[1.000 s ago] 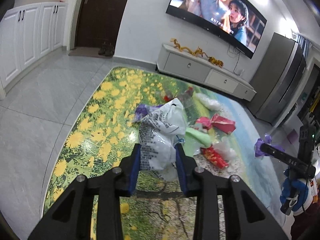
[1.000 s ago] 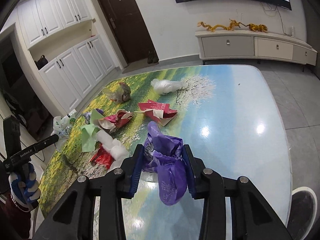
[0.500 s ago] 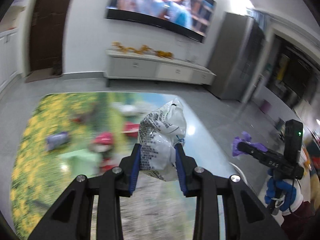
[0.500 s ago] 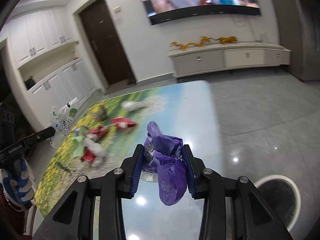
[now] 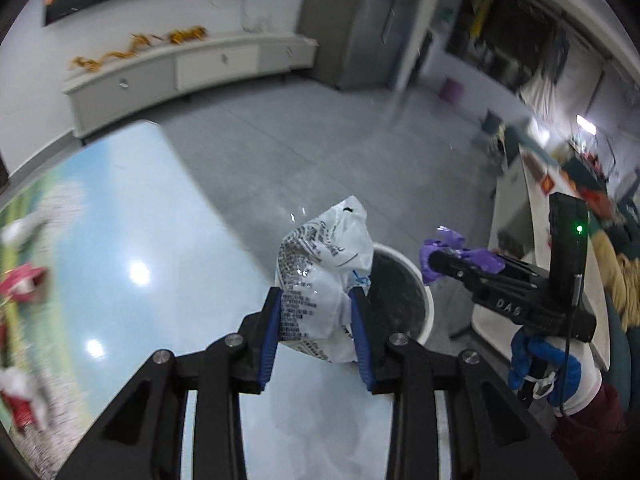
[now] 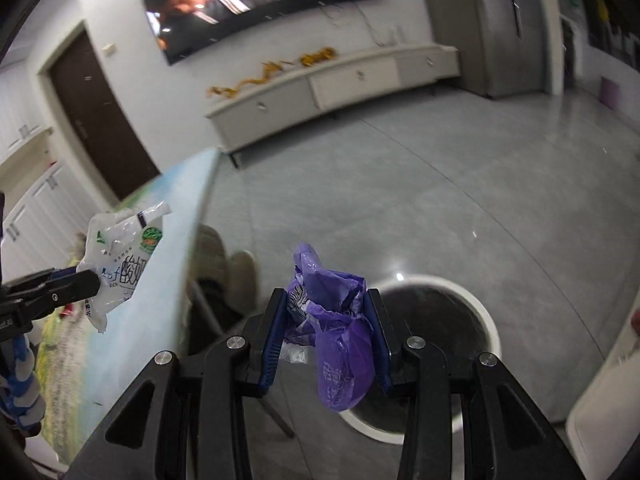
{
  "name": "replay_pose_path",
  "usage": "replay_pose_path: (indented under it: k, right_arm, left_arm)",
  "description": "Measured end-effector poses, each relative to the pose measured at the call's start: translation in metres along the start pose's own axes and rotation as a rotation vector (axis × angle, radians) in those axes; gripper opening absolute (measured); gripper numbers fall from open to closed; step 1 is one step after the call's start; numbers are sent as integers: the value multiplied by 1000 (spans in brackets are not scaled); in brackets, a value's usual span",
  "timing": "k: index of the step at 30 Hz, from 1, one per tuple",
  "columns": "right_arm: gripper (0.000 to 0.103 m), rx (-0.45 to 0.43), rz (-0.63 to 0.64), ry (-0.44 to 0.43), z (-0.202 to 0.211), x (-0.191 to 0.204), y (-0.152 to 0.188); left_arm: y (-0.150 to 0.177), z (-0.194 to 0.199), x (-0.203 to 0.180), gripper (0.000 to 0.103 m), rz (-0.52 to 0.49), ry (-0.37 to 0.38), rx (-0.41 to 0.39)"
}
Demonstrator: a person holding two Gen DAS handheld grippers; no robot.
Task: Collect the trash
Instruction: 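Carry the white and purple bags over the trash bin with both tools, then open both tools to drop the bags into the trash bin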
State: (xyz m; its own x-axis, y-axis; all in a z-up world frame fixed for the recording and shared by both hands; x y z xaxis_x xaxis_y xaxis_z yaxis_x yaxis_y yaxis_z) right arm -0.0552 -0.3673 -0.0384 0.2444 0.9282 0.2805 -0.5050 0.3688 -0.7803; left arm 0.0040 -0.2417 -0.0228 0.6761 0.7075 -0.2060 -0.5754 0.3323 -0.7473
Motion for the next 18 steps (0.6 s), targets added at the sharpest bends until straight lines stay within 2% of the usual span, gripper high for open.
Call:
replay_pose_path:
  k: [9,15,18]
  right_arm:
    - [40,137,-71,58,-43,-57,47]
    - [45,210,-67,71,-67,-76,67]
    - [50,231,-58,80,-72,-86,71]
  left_arm:
    - [12,-103,-43,32,6,18,249]
    - [18,-143,-52,37,42,17,333]
    - [19,-157,-56,46,67,31,352]
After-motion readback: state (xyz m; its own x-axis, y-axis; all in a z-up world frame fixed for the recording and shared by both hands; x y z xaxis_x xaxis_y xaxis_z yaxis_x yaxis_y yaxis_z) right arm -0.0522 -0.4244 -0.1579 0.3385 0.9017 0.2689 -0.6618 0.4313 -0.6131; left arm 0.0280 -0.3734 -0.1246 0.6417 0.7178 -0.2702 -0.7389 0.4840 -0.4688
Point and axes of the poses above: each gripper's, at about its wrist camera, not at the fingertips, and z roughly against the way its jaws point, x to its left, y to its underside, the point moved 3 cm from there along -z, roughly the way its jaws point, and after that the axes turned 14 degrees about -x, right-handed, at the moved point
